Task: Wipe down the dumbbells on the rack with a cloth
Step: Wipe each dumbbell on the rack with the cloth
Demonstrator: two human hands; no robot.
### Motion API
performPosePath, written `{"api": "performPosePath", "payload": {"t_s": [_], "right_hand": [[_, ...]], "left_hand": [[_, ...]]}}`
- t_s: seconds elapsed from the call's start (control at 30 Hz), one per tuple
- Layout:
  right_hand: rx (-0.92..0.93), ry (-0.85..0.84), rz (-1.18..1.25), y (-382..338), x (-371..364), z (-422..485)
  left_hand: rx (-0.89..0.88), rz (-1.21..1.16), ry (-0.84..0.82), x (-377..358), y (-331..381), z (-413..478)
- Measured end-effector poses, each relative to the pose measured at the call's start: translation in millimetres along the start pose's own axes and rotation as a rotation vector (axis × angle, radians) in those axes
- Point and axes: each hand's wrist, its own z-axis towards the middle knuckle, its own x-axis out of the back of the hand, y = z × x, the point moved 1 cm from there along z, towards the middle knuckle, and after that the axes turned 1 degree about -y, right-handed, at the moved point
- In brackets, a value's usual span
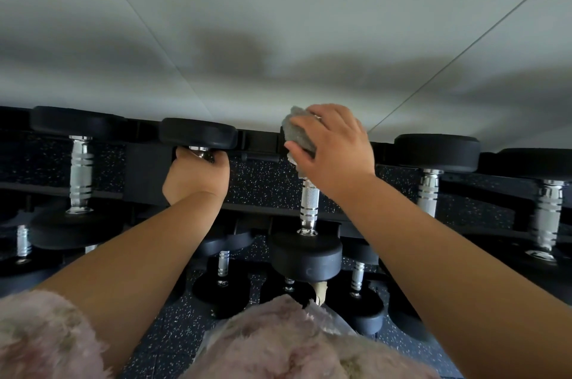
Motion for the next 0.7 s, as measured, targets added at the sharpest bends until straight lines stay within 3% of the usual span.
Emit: {"api": "performPosePath", "payload": {"t_s": [0.1,0.2,0.3,0.7], "right_hand": [[-0.203,-0.089,0.119,25.4,-1.8,-11.6],[-0.532,-0.031,0.540,37.2,-12.8,-27.5],[-0.755,0.008,0.705,26.9,-21.0,-35.3],[-1.030,-0.081,0.801,-16.2,-32.8,-76.2]], "left_hand": [[-0.008,-0.004,-0.002,1.2,-0.1,-1.0],[-0.012,0.000,0.009,0.5,-1.4,-0.3],[-0.012,-0.003,0.015,-0.3,-2.0,-0.6],[-0.024,-0.019,0.038,-0.9,-1.9,-2.1]]}}
